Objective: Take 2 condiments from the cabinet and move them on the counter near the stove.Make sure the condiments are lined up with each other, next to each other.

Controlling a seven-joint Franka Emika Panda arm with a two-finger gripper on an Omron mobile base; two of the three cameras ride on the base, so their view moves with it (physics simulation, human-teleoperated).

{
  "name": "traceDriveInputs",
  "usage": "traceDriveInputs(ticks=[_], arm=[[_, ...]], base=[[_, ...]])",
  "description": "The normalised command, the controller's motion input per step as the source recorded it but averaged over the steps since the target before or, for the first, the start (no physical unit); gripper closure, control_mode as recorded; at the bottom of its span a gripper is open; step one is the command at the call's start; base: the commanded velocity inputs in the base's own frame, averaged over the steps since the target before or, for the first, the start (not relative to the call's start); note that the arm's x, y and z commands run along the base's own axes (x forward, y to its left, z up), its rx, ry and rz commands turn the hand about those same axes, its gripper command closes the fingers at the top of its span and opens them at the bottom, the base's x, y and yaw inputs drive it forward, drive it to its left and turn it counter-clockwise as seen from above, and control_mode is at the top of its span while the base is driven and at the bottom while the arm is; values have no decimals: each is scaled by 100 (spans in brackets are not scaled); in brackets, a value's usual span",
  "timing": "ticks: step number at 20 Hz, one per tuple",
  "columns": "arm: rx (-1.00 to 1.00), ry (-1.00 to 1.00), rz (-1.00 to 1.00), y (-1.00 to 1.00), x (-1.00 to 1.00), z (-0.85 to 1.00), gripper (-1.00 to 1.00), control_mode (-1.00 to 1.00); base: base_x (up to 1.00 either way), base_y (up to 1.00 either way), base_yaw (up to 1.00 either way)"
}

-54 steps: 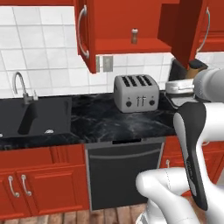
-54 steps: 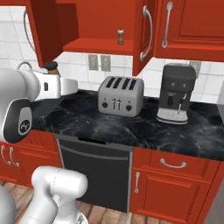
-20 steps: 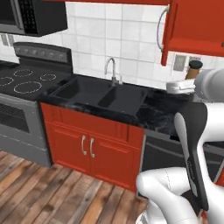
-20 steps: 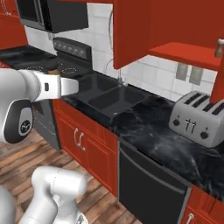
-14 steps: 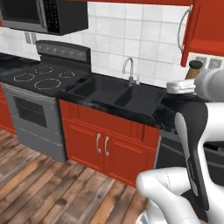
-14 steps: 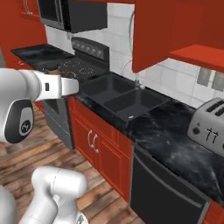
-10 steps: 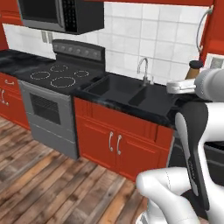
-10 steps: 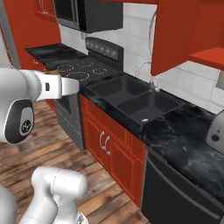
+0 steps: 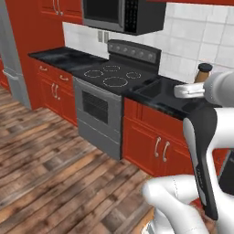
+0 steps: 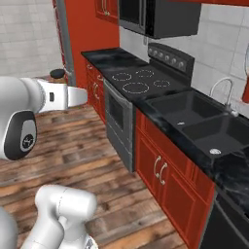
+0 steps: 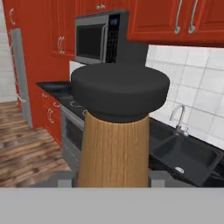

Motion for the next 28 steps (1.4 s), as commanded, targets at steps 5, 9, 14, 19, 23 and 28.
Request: traceDriveInputs(ticks=[5,9,14,19,23,28], arm=[[0,0,0,0,0,0,100,100],[0,0,0,0,0,0,100,100],[0,0,0,0,0,0,100,100],[0,0,0,0,0,0,100,100],[0,0,0,0,0,0,100,100],[0,0,0,0,0,0,100,100]], base=[[60,65,49],[100,57,40],[100,52,35],[100,3,18],[100,0,0],[100,0,1]])
